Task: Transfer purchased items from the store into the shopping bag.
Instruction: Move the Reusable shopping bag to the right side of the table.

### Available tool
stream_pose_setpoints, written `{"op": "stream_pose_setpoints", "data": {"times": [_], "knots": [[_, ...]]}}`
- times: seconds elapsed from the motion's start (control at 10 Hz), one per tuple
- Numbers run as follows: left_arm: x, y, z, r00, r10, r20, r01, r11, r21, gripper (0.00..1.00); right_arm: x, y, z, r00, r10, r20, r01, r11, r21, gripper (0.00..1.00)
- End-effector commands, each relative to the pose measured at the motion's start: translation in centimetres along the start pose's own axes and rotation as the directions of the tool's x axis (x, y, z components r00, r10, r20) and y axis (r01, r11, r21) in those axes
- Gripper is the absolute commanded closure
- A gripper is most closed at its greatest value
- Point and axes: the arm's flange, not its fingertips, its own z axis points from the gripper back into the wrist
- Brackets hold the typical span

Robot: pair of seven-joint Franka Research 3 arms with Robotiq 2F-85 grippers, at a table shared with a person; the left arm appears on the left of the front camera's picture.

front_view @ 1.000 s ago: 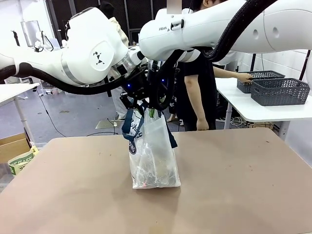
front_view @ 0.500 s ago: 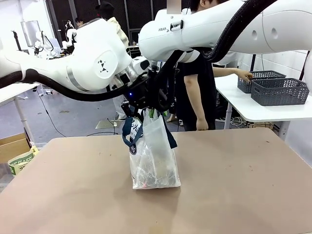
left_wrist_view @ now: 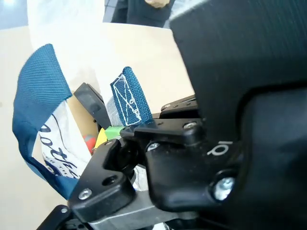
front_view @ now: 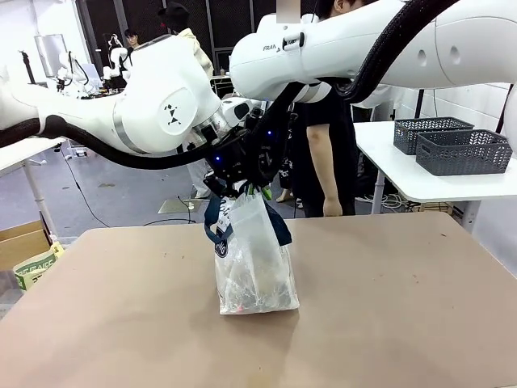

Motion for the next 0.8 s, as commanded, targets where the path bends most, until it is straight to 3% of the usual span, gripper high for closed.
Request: {"op": "stream_pose_setpoints", "data": {"times": [0.0, 0.7], "knots": [[-0.7, -0.6, 0.0, 1.0, 0.001, 0.023, -0.001, 1.0, 0.014, 1.0, 0.3, 0.7, 0.3, 1.0, 0.003, -0.004, -0.003, 1.0, -0.005, 1.0], [-1.6, 0.4, 1.6, 0.999, -0.048, 0.023, 0.047, 0.997, 0.061, 1.0, -0.6, -0.4, 0.6, 1.0, -0.003, 0.01, 0.003, 1.0, 0.029, 1.0]]}}
